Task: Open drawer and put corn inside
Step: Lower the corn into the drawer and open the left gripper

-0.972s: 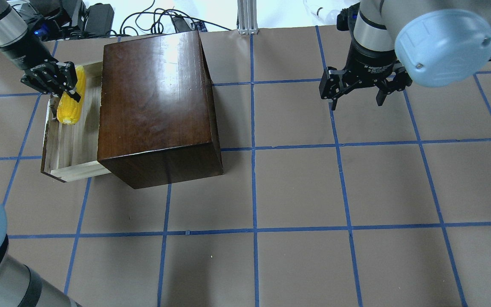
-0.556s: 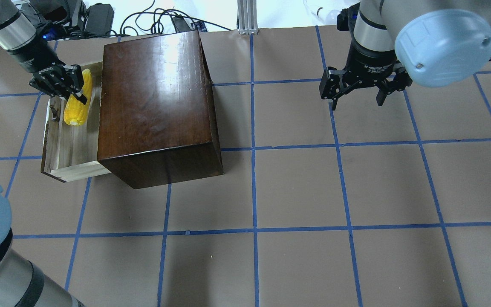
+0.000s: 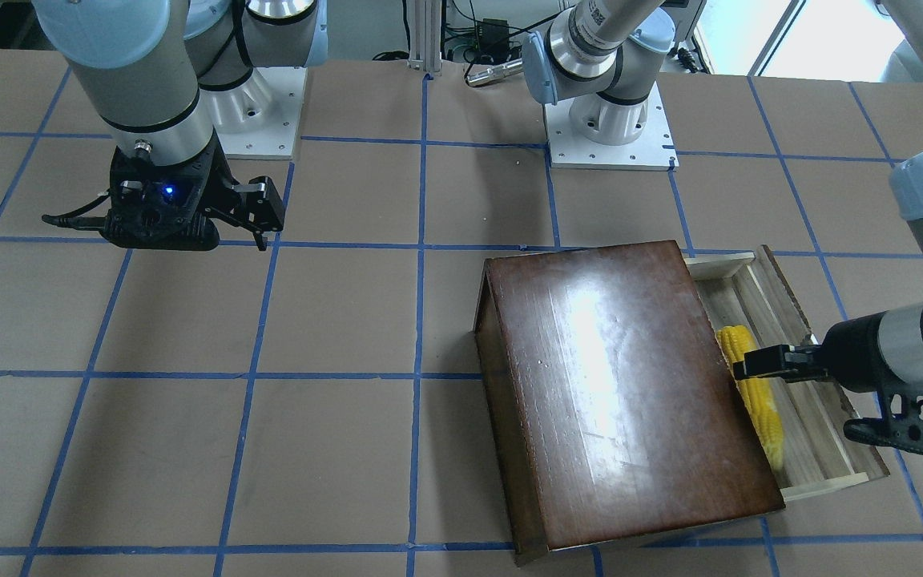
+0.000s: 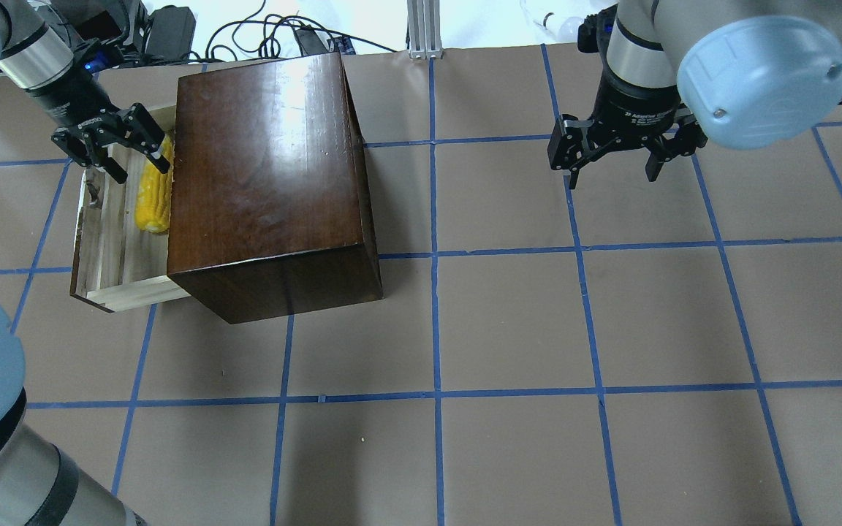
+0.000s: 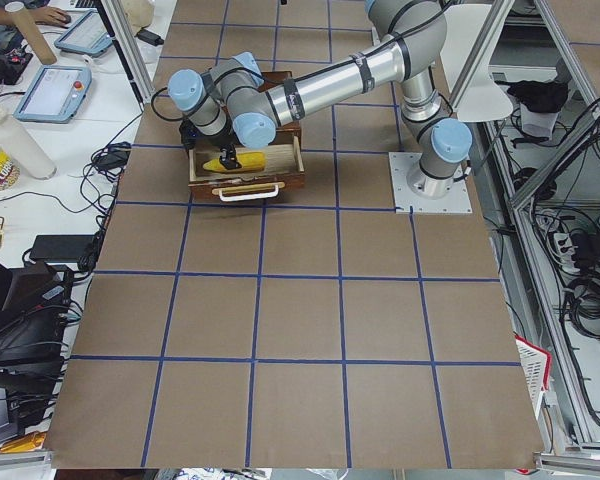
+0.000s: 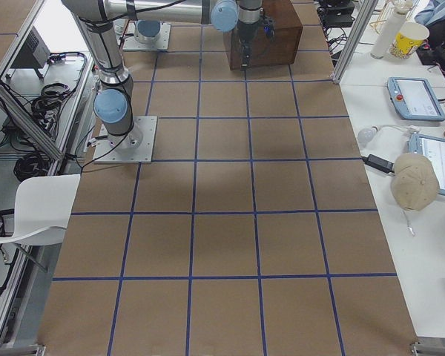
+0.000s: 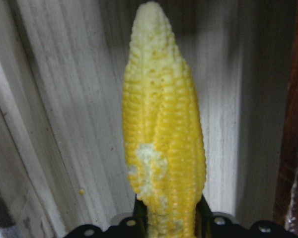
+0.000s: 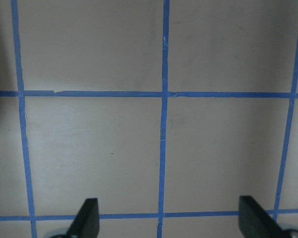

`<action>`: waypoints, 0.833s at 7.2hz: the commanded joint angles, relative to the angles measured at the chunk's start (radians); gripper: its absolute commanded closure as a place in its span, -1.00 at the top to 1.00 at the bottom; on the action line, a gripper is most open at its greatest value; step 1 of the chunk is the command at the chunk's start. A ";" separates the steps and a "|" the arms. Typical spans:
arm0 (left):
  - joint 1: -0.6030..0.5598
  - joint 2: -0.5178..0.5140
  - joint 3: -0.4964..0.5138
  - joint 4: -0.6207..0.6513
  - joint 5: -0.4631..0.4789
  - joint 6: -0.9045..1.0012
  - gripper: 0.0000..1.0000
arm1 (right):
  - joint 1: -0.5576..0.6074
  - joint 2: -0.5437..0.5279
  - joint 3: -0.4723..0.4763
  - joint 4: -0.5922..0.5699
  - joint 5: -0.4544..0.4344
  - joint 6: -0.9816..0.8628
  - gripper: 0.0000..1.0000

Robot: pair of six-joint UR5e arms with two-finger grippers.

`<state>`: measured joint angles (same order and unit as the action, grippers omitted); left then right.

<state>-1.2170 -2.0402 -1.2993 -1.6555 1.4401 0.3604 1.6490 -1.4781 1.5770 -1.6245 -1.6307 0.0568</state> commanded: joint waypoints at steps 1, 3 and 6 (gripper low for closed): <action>-0.006 0.032 0.014 -0.001 0.009 -0.001 1.00 | 0.000 -0.001 0.000 0.000 0.000 0.000 1.00; -0.010 0.086 0.063 -0.015 0.016 -0.001 1.00 | 0.000 0.001 0.000 0.000 0.000 0.000 1.00; -0.165 0.144 0.068 0.012 0.138 -0.017 1.00 | 0.000 -0.001 0.000 0.000 0.002 0.000 1.00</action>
<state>-1.3127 -1.9149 -1.2285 -1.6658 1.5110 0.3551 1.6490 -1.4785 1.5769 -1.6245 -1.6303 0.0567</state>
